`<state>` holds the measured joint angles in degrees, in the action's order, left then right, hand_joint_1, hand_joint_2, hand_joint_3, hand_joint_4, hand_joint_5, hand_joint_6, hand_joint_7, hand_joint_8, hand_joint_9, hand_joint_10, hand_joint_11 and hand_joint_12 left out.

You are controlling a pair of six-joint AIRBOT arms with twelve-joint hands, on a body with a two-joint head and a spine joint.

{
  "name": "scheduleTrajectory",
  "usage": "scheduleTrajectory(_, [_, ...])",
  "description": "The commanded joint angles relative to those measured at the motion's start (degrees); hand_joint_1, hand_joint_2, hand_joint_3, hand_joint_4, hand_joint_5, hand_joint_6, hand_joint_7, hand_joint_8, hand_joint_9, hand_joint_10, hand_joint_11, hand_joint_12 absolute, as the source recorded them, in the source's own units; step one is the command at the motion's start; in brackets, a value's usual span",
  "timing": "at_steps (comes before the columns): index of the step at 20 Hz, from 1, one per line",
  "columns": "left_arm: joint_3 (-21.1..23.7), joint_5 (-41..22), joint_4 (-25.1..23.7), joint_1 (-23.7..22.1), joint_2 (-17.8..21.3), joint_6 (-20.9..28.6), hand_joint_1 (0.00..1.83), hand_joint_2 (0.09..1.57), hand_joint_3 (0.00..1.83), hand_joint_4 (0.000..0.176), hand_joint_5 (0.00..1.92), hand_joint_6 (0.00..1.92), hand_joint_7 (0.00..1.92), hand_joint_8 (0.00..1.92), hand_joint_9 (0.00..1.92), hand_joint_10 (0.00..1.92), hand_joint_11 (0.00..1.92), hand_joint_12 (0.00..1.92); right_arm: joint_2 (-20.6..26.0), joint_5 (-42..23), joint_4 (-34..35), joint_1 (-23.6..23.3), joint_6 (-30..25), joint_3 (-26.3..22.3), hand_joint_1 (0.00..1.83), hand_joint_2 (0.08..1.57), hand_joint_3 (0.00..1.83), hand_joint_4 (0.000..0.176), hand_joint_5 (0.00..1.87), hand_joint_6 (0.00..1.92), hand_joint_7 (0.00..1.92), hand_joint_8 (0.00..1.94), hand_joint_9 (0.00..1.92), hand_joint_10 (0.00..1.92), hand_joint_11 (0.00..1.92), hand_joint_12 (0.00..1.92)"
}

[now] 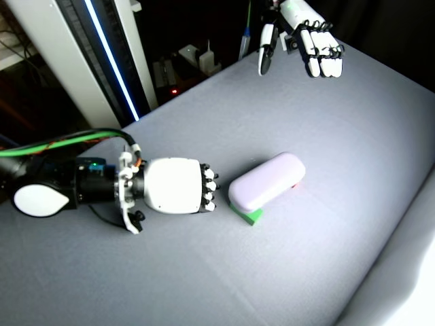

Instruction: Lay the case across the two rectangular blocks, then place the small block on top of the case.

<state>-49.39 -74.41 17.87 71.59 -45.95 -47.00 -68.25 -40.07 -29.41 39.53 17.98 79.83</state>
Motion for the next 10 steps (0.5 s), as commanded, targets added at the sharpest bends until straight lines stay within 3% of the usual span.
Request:
scheduleTrajectory(1, [-0.23, -7.27, -0.22, -0.51, -0.13, 0.27, 0.82, 0.89, 0.00, 0.071, 0.21, 0.00, 0.18, 0.00, 0.19, 0.01, 0.00, 0.65, 0.96, -7.31, 2.34, -1.03, -0.48, -0.35, 1.25, 1.08, 0.00, 0.000, 1.01, 0.84, 1.13, 0.86, 0.98, 0.77, 0.64, 1.36])
scheduleTrajectory(2, [-0.20, -7.25, -0.22, -0.49, -0.13, 0.32, 0.80, 0.88, 0.00, 0.082, 0.21, 0.00, 0.17, 0.00, 0.19, 0.00, 0.00, 0.67, 2.04, -9.48, 3.17, -1.55, -0.49, -0.91, 1.26, 1.07, 0.00, 0.000, 1.13, 0.57, 1.06, 1.04, 0.99, 0.77, 0.65, 1.46])
scheduleTrajectory(3, [-0.19, -7.25, -0.22, -0.48, -0.14, 0.35, 0.82, 0.88, 0.00, 0.070, 0.21, 0.00, 0.17, 0.00, 0.19, 0.00, 0.00, 0.68, 2.95, -11.02, 3.76, -2.08, -0.49, -1.38, 1.26, 1.06, 0.00, 0.000, 1.11, 0.67, 1.13, 0.88, 1.05, 0.75, 0.77, 1.36])
scheduleTrajectory(5, [-0.18, -7.29, -0.22, -0.43, -0.14, 0.43, 0.82, 0.88, 0.00, 0.071, 0.21, 0.00, 0.16, 0.00, 0.19, 0.00, 0.00, 0.67, 4.28, -14.05, 4.82, -3.51, -0.49, -1.84, 1.25, 1.06, 0.00, 0.000, 1.09, 0.73, 1.15, 0.80, 1.05, 0.66, 0.79, 1.29])
scheduleTrajectory(6, [-0.18, -7.29, -0.22, -0.42, -0.17, 0.47, 0.83, 0.88, 0.00, 0.066, 0.22, 0.00, 0.17, 0.00, 0.19, 0.00, 0.00, 0.69, 4.75, -15.35, 5.14, -5.00, -0.46, -1.82, 1.36, 1.06, 0.00, 0.000, 1.03, 0.80, 1.15, 0.73, 1.00, 1.02, 0.75, 1.29])
scheduleTrajectory(7, [-0.18, -7.29, -0.22, -0.41, -0.21, 0.50, 0.83, 0.87, 0.00, 0.064, 0.22, 0.00, 0.18, 0.00, 0.20, 0.00, 0.00, 0.72, 4.86, -16.01, 5.21, -6.44, -0.30, -1.65, 1.28, 1.07, 0.00, 0.000, 1.06, 0.74, 1.12, 0.89, 0.99, 0.94, 0.78, 1.35])
scheduleTrajectory(9, [-0.18, -7.22, -0.22, -0.39, -0.28, 0.52, 0.83, 0.88, 0.00, 0.078, 0.21, 0.00, 0.16, 0.00, 0.18, 0.00, 0.00, 0.64, 4.87, -16.25, 5.22, -9.13, 0.68, -1.22, 1.27, 1.06, 0.00, 0.000, 1.08, 0.68, 1.14, 0.90, 1.09, 0.82, 0.82, 1.28])
scheduleTrajectory(10, [-0.23, -7.03, -0.22, -0.39, -0.38, 0.53, 0.84, 0.89, 0.00, 0.075, 0.21, 0.00, 0.16, 0.00, 0.18, 0.00, 0.00, 0.63, 4.87, -16.21, 5.21, -10.30, 1.08, -0.67, 1.37, 1.05, 0.00, 0.000, 1.01, 0.82, 1.21, 0.62, 1.07, 0.97, 0.68, 1.20])
